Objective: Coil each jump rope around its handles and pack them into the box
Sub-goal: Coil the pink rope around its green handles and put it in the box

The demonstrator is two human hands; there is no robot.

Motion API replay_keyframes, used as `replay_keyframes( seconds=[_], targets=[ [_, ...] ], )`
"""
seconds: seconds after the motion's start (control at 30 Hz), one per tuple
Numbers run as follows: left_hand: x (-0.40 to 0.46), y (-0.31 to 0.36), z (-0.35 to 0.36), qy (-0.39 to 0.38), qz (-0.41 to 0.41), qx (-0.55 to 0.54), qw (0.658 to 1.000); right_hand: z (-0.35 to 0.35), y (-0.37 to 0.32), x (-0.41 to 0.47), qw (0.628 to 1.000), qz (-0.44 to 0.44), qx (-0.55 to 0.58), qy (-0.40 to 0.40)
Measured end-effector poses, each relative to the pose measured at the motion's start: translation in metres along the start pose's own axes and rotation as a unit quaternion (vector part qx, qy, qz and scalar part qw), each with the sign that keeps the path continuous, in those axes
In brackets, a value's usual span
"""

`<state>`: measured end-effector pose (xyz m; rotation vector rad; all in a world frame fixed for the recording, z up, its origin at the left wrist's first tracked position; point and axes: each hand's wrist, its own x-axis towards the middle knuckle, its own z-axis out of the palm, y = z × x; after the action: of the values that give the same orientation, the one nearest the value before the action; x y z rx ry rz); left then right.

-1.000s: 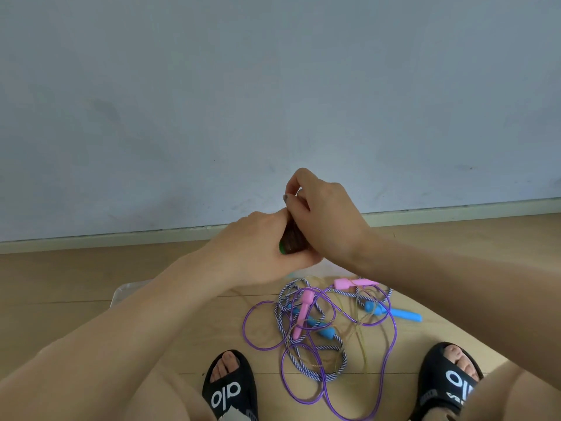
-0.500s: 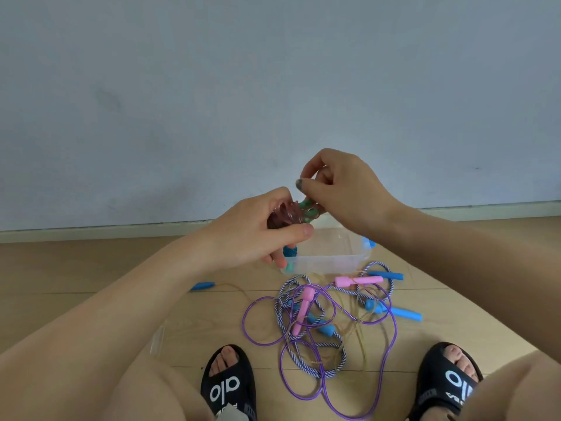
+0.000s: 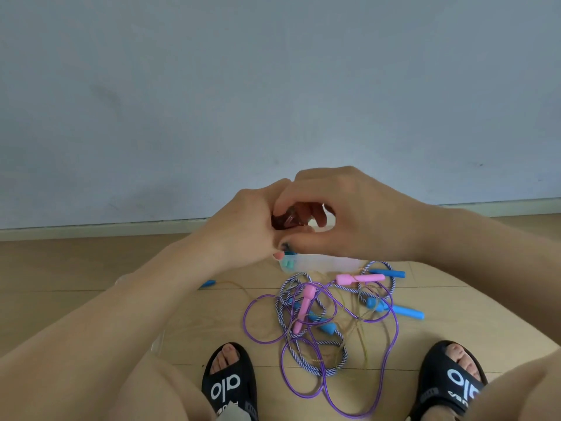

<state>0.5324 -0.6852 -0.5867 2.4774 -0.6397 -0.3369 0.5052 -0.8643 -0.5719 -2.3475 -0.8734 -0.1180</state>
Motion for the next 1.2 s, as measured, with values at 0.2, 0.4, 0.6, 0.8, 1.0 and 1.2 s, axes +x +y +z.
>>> replay_keyframes(
  seconds=[0.2, 0.4, 0.6, 0.8, 1.0, 1.2],
  targets=[
    [0.001, 0.001, 0.001, 0.040, -0.005, -0.053, 0.998, -0.007, 0.004, -0.001, 0.991, 0.104, 0.057, 0.059],
    [0.003, -0.003, -0.003, 0.055, -0.010, -0.087, 0.995, -0.015, 0.008, -0.010, 0.954, 0.176, 0.232, 0.070],
    [0.002, -0.002, -0.002, 0.029, 0.019, -0.126, 0.991, -0.013, 0.014, -0.012, 0.947, 0.179, 0.252, 0.089],
    [0.000, -0.003, -0.005, 0.030, 0.042, -0.130, 0.990, -0.013, 0.011, -0.013, 0.946, 0.176, 0.255, 0.097],
    [0.000, -0.005, -0.007, 0.029, 0.063, -0.111, 0.991, -0.012, 0.010, -0.015, 0.951, 0.163, 0.242, 0.104],
    [0.000, -0.008, -0.007, 0.067, 0.092, -0.031, 0.993, -0.013, 0.009, -0.015, 0.950, 0.172, 0.238, 0.103]
  ],
)
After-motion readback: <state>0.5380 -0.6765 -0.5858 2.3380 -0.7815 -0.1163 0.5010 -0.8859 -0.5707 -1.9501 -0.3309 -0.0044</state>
